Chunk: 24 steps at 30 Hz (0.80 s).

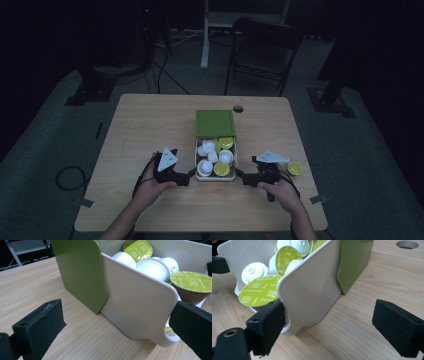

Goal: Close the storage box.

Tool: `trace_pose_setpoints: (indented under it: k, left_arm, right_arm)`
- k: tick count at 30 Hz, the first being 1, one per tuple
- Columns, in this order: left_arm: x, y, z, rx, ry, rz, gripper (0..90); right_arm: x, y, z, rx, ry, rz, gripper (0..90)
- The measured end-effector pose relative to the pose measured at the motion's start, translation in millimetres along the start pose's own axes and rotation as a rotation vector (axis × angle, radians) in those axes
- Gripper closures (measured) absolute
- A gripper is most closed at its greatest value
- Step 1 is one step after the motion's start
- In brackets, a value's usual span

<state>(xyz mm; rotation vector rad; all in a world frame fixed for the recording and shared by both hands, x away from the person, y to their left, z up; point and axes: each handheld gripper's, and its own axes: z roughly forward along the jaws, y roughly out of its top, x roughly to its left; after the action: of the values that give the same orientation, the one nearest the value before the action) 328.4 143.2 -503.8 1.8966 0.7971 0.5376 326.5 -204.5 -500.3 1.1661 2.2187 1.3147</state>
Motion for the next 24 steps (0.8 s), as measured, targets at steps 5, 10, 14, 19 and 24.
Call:
trace_pose_setpoints:
  k: [5,10,14,19,24]
  left_arm:
    - [2.6,0.2,0.7,0.001,0.003,0.002,0.3]
    - [4.3,0.3,2.7,0.002,-0.003,-0.007,0.3]
    - [4.7,1.0,3.1,0.003,0.0,0.0,0.3]
    - [6.6,2.8,3.2,0.007,0.0,0.001,0.3]
    - [8.7,3.3,4.0,0.004,-0.001,-0.008,0.3]
  right_arm:
    - [0.0,1.8,1.6,0.004,-0.003,-0.001,11.1]
    - [-2.0,3.7,3.0,0.007,-0.01,0.002,11.1]
    - [-3.1,4.6,3.6,0.008,-0.014,0.005,11.1]
    - [-3.9,5.4,4.7,0.007,-0.016,0.004,11.1]
    - [-4.8,6.4,5.9,0.008,-0.017,0.006,11.1]
